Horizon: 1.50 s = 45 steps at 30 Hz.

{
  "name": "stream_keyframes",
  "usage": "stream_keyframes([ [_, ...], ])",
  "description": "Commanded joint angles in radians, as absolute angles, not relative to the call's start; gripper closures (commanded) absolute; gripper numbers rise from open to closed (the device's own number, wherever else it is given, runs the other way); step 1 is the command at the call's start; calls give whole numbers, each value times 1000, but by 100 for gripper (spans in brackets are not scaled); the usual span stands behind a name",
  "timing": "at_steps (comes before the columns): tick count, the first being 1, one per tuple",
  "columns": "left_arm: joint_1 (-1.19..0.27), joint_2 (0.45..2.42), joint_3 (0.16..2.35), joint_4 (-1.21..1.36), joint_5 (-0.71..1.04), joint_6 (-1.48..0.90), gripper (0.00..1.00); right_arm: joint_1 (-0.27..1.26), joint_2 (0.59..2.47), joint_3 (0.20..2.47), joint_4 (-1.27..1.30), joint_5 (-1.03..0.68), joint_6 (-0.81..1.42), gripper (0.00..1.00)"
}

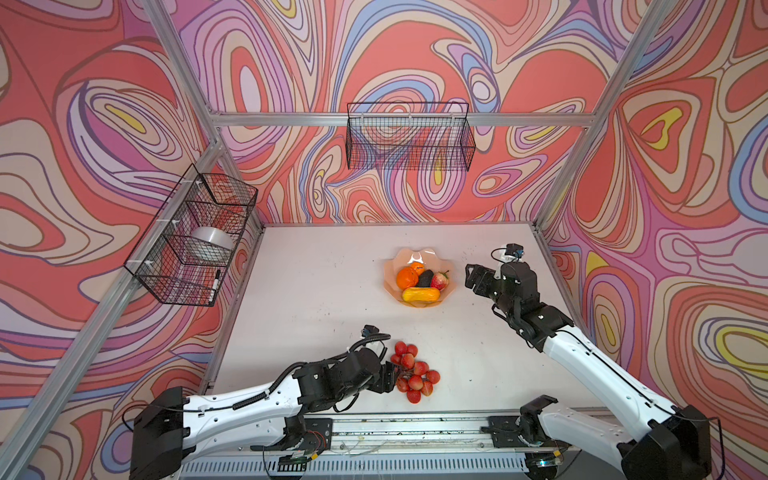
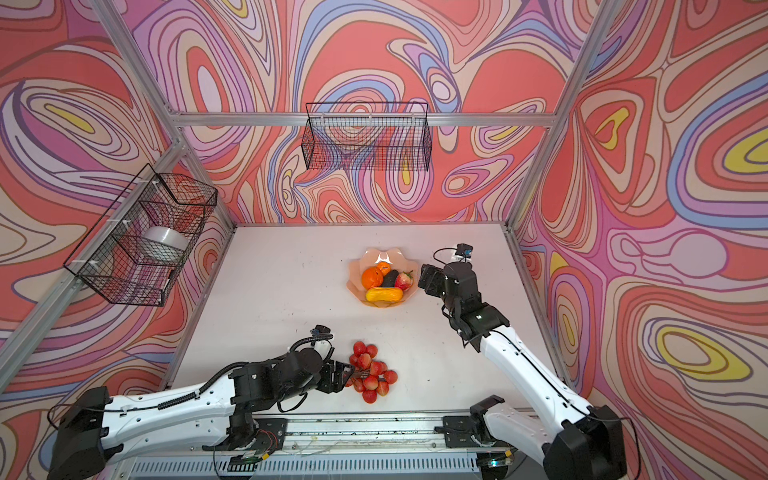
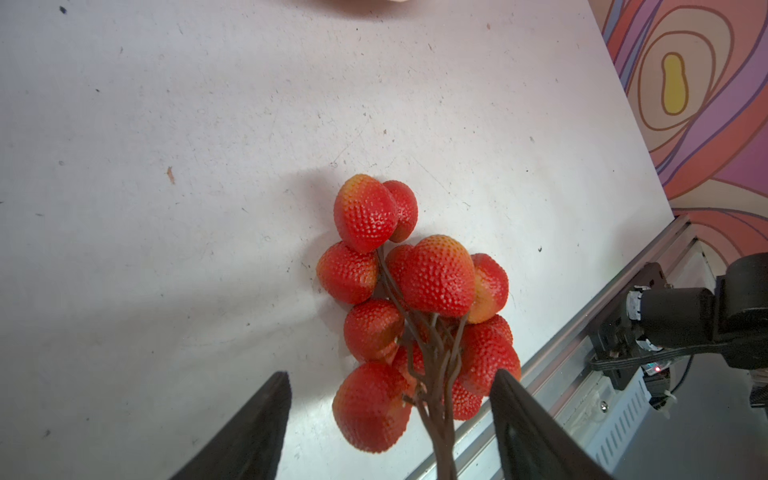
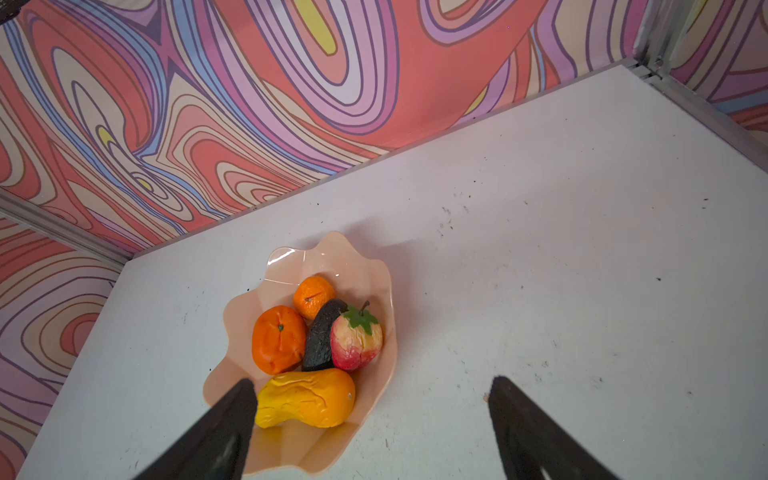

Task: Place and organize the fake fruits in the fruit bowl
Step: 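Grasp the strawberry bunch stem with the left gripper while the right arm withdraws, then lay the strawberry bunch on top of the bowl fruit and release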

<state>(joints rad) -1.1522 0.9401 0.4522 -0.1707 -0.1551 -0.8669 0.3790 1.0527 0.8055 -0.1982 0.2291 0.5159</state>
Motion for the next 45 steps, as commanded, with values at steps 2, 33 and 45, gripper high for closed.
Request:
stream_keyframes([
  [2, -1155, 988, 477, -98, -167, -906, 32, 375, 1007, 768, -217, 276, 506, 5],
  [33, -1093, 1016, 733, -162, -100, -836, 100, 375, 900, 714, -291, 326, 462, 2],
  [45, -753, 1277, 1080, -1, 277, -587, 100, 376, 770, 680, -408, 329, 524, 2],
])
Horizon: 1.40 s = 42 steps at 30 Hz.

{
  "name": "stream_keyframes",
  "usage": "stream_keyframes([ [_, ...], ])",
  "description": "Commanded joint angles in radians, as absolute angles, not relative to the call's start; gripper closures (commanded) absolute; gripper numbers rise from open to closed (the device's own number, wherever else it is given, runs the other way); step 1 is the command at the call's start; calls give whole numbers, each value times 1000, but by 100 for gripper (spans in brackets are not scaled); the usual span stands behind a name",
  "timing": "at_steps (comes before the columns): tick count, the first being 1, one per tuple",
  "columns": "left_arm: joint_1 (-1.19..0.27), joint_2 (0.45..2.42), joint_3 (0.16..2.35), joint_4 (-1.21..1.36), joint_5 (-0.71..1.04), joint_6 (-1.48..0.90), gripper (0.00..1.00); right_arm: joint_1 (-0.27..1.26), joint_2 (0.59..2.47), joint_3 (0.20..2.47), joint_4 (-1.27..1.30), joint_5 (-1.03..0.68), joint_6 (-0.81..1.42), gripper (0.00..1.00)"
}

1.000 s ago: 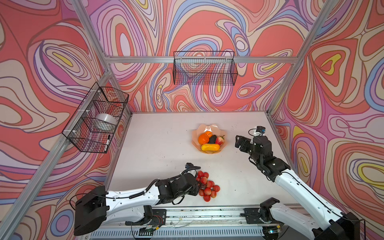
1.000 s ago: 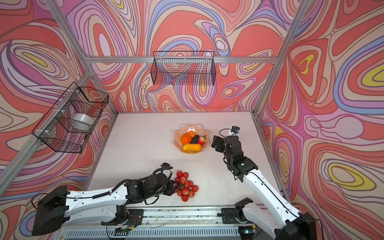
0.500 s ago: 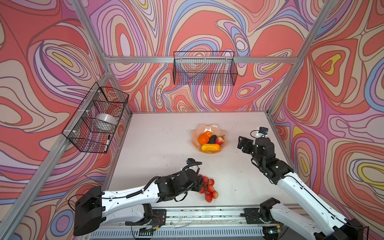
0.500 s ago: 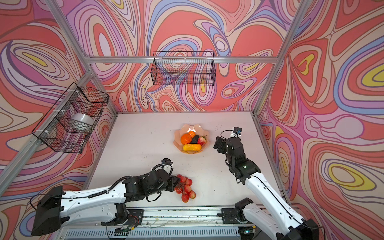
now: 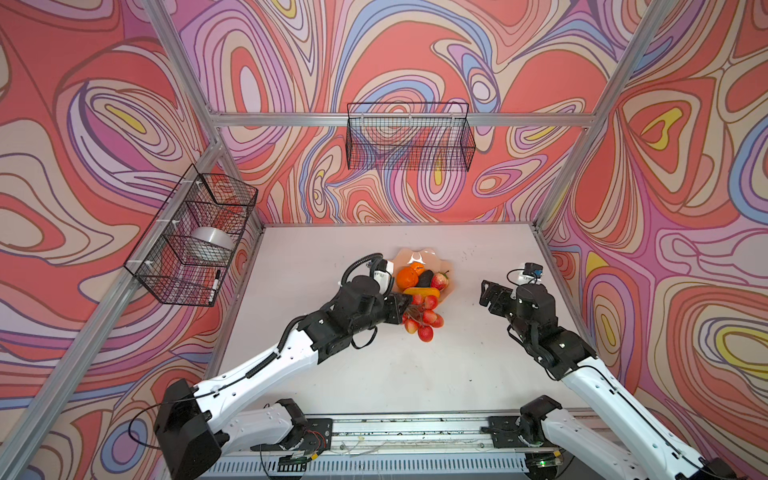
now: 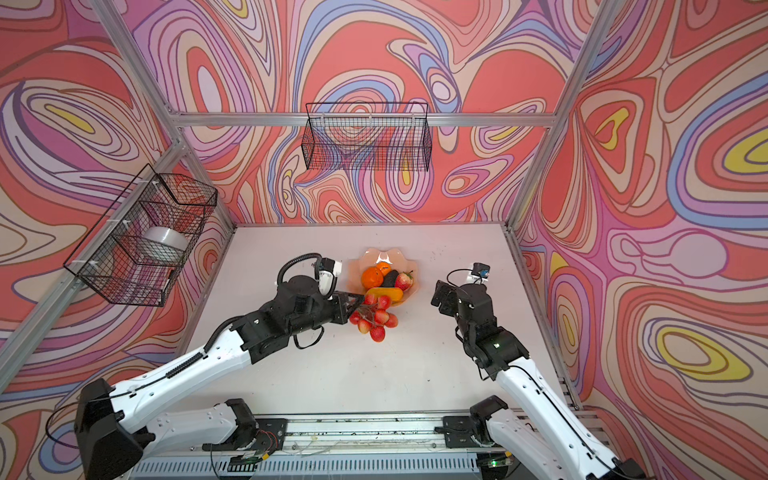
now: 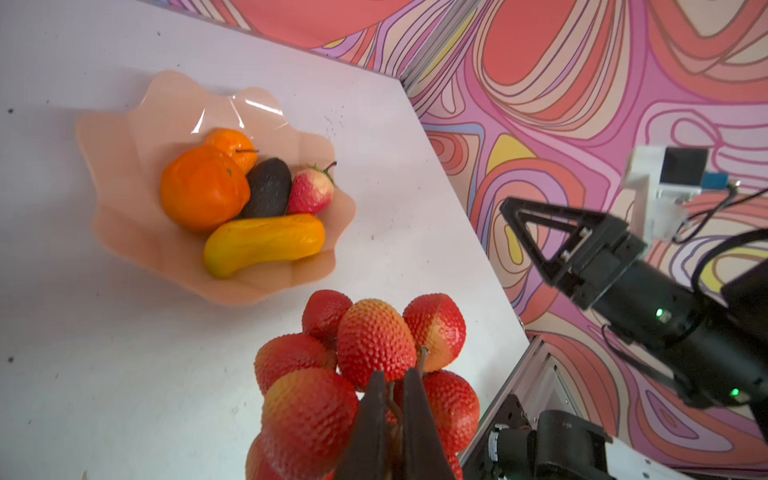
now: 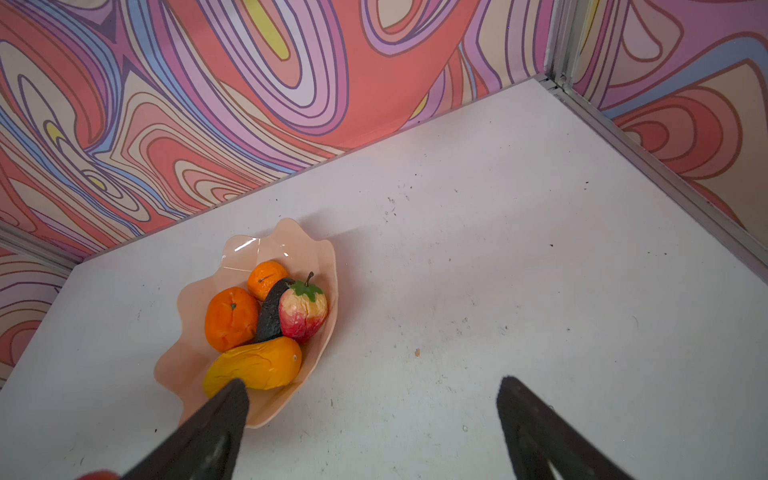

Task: Place and organize the fake fruits in the fruit bowl
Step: 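Lay the strawberry bunch on top of the bowl fruit and release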

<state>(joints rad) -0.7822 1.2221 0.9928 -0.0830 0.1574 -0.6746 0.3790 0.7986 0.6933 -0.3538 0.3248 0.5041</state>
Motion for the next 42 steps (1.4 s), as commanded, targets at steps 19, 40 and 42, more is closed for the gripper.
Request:
stream_keyframes([
  [19, -509, 1812, 1244, 522, 474, -664, 100, 375, 671, 732, -561, 323, 517, 2],
  [40, -485, 1645, 1173, 268, 215, -445, 0, 375, 746, 723, -455, 365, 466, 2],
  [42, -484, 1580, 1147, 239, 118, -391, 0, 375, 756, 706, -405, 406, 441, 2],
])
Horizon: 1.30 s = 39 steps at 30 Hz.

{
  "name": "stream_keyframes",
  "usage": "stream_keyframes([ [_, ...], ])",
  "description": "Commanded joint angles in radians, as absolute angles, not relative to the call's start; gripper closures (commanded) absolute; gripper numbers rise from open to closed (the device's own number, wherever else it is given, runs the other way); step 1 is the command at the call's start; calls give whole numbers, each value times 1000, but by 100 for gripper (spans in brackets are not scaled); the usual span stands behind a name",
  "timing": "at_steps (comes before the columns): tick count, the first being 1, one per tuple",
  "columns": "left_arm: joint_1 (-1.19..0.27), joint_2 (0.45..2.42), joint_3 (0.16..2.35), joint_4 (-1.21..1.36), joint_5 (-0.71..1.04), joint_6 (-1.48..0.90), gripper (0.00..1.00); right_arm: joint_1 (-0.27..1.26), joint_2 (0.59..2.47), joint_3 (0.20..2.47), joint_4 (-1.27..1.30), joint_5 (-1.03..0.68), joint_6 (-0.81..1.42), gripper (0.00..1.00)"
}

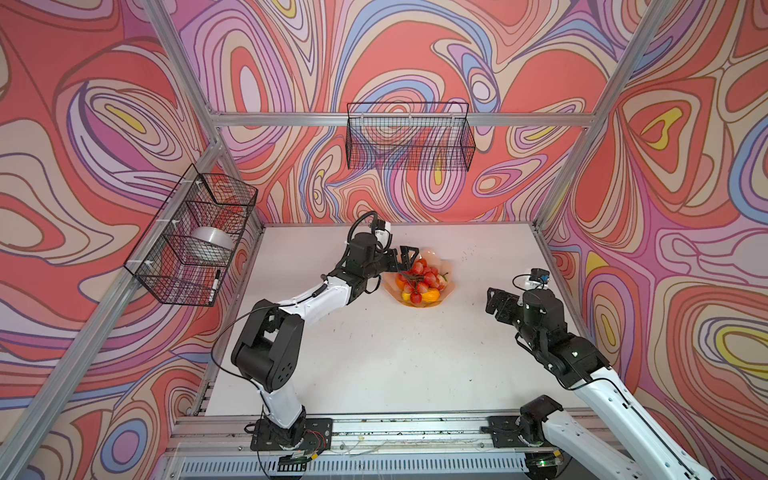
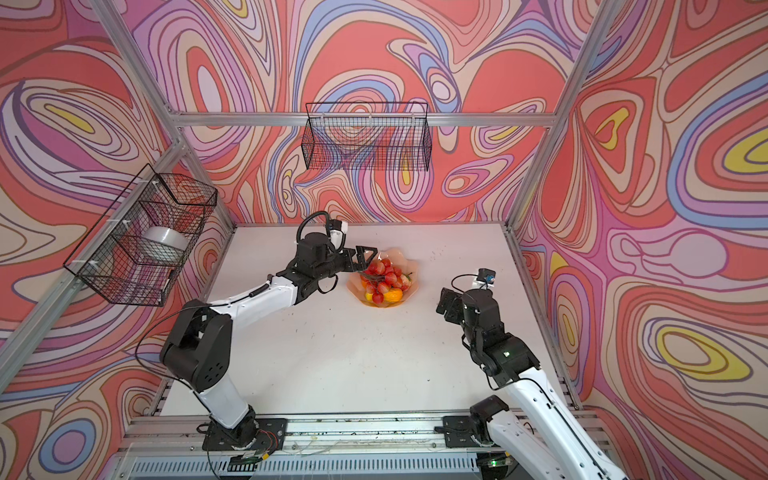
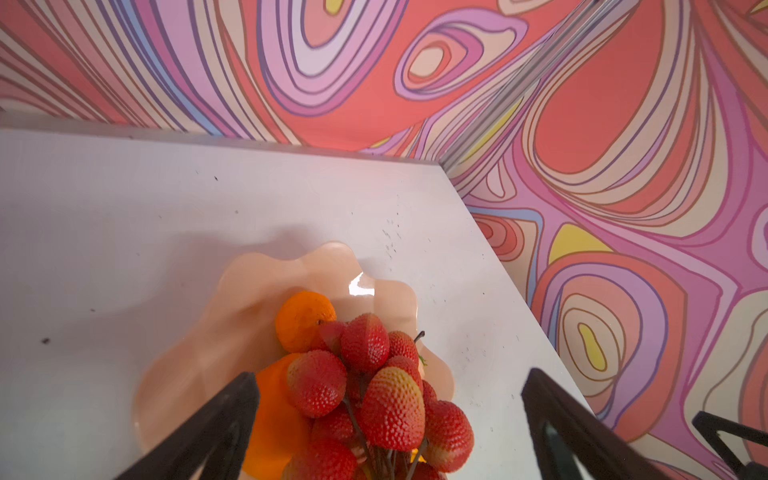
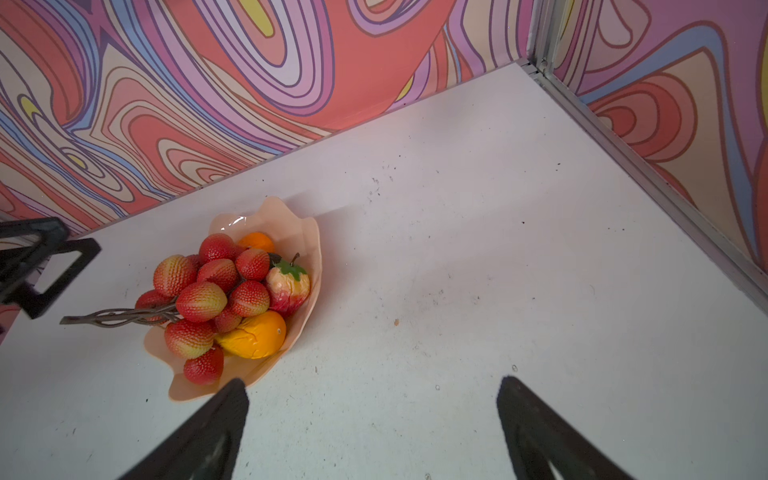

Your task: Place and organize the fake fruits in the fruit bowl

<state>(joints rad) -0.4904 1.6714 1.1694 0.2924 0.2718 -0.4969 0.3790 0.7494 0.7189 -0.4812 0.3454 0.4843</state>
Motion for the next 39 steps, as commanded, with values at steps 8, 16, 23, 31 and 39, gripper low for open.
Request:
stream_keyframes([
  [8, -462, 1252, 830, 344, -323, -136, 0, 337, 985, 620, -32, 510, 223, 2],
  [16, -273, 1324, 618, 468, -403, -31, 0, 91, 1318, 417, 648, 370, 110, 2],
  [23, -111, 1277, 444, 606, -251, -24, 0, 47, 1561, 339, 1084, 243, 33, 2],
  [31, -71, 1369, 371, 752, -100, 39, 0, 41, 1705, 405, 1072, 141, 9, 2],
  [39, -65, 1535, 372, 886, -157, 9, 0, 45, 1717, 447, 1016, 261, 33, 2],
])
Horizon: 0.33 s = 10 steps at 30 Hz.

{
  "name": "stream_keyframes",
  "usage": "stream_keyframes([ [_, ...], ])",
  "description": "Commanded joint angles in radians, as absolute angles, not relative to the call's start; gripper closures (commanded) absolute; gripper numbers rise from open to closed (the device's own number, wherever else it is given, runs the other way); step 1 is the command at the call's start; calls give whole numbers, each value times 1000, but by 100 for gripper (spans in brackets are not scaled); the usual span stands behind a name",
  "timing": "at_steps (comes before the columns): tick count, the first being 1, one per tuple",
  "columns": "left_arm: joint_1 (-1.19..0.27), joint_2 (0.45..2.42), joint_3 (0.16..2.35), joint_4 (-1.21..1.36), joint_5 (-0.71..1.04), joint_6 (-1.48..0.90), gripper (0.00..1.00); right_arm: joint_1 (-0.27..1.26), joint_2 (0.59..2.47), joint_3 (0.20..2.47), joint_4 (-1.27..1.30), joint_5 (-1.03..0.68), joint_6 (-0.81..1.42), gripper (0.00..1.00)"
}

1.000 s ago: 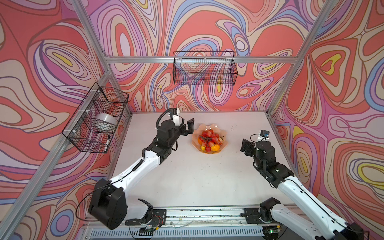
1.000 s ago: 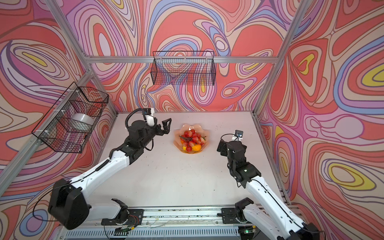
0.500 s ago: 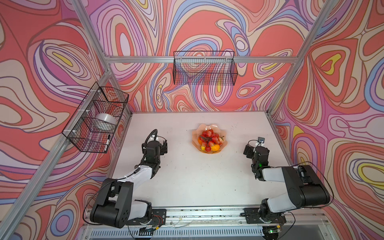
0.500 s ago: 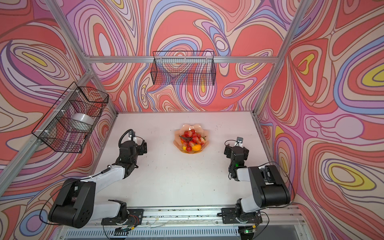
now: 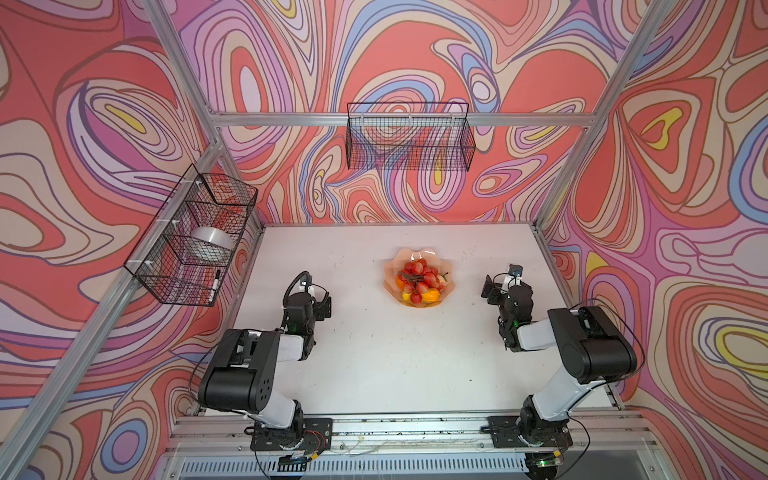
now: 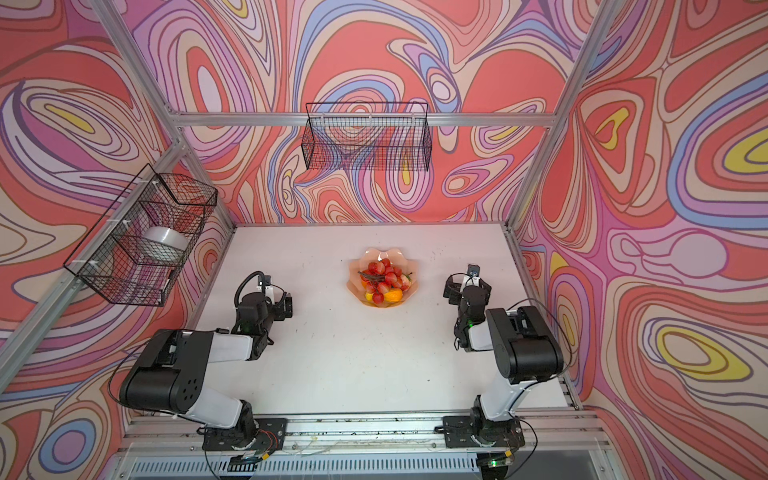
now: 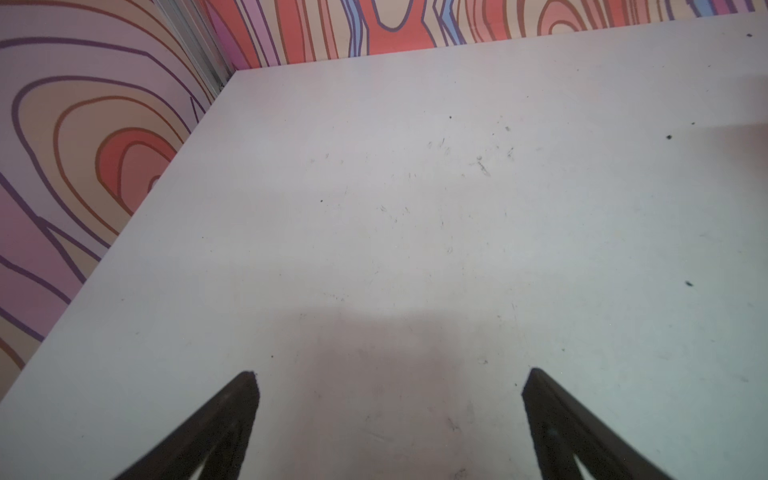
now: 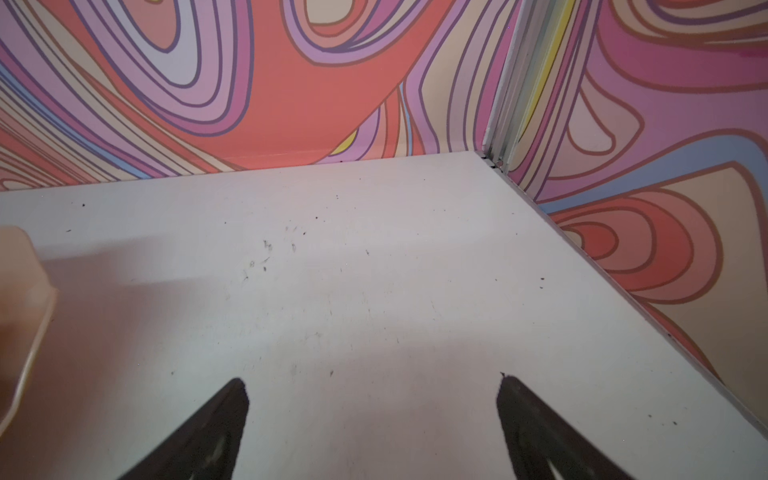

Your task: Place and organize the fake fruits in the fruit bowl

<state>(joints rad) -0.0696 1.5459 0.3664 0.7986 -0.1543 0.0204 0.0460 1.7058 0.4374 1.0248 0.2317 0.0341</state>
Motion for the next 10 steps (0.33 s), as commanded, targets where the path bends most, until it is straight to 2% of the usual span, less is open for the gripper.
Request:
stream_keyframes([
  [1, -64, 1544, 370, 908, -157, 10, 0, 45, 1716, 455, 996, 245, 37, 2],
  [7, -61, 1545, 367, 910, -157, 9, 0, 44, 1718, 453, 1003, 202, 13, 2],
  [10, -61, 1548, 360, 934, -228, -13, 0, 44, 1715, 448, 1008, 173, 7, 2],
])
